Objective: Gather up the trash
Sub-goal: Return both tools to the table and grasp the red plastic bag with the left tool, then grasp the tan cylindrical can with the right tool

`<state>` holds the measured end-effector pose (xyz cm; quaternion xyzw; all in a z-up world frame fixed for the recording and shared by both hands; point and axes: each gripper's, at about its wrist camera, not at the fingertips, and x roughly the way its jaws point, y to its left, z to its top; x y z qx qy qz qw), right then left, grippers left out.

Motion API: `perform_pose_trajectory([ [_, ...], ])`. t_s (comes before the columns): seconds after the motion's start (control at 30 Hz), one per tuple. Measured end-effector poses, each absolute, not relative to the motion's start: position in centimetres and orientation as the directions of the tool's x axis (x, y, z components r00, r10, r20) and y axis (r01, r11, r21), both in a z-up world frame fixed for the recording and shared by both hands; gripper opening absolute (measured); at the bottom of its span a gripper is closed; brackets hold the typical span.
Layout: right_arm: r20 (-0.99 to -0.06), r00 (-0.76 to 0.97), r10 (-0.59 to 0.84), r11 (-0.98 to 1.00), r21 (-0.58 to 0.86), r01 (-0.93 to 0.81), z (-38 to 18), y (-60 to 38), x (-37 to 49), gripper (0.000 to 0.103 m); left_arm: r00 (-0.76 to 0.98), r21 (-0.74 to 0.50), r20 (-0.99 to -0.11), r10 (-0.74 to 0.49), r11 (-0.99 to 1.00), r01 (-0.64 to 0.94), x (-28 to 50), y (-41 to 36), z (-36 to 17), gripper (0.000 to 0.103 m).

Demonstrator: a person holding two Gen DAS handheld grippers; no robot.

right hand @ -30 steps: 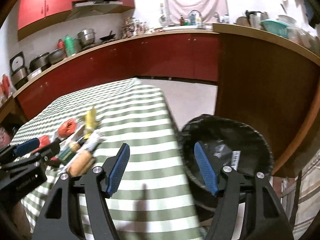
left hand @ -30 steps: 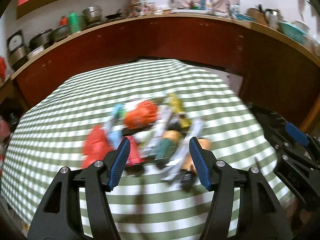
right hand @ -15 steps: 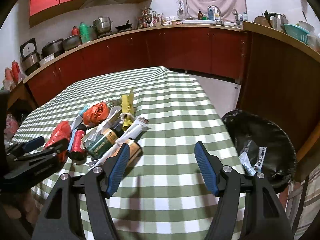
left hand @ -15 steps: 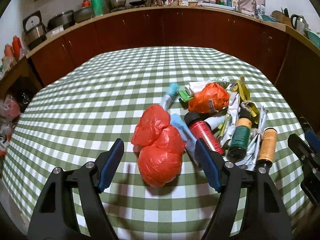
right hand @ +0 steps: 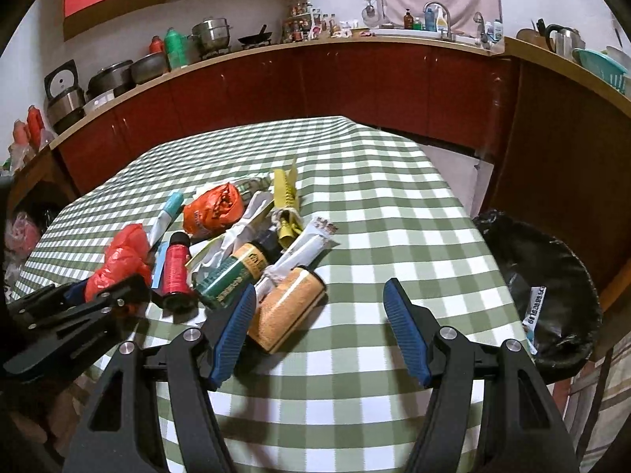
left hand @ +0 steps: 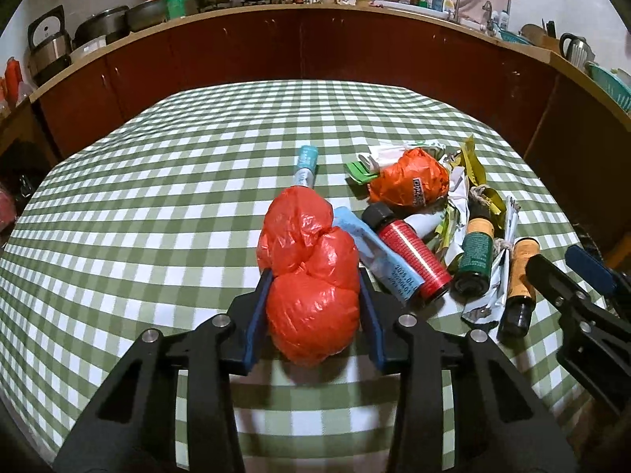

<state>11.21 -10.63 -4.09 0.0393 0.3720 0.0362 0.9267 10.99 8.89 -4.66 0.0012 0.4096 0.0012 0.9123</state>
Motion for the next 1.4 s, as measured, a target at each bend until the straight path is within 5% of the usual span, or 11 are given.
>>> perform_pose_trajectory([
  [0.3, -0.726, 0.686, 0.052, 0.999, 0.043, -0.03, -4.8, -10.1, 11.4, 0.062, 0.67, -0.008, -0.743, 0.005, 1.0, -0.017, 10.1, 10.8, -4.2, 0.039],
  [0.5, -0.732, 0.679, 0.055, 0.998, 0.051, -0.026, -5.0, -10.8, 11.1, 0.046, 0.673, -0.006, -0.739, 0.007, 1.0, -0.018, 9.8, 11.4, -4.2, 0.039],
  [0.57, -0.732, 0.679, 0.063, 0.998, 0.048, -0.041, -5.0, -10.6, 11.1, 0.029, 0.676, -0.005, -0.737, 0.007, 1.0, -0.016, 9.7, 11.3, -4.3, 0.039],
  [0.63, -0.729, 0.682, 0.061, 0.998, 0.036, -0.05, -4.9, -10.4, 11.0, 0.025, 0.681, -0.003, -0.732, 0.008, 1.0, -0.014, 9.6, 11.3, -4.2, 0.039],
  [1.4, -0.624, 0.781, -0.017, 0.999, 0.019, 0.037, -1.9, -17.4, 8.5, 0.025, 0.742, -0.034, -0.657, -0.135, 0.988, 0.15, 7.9, 2.5, -1.1, 0.038],
])
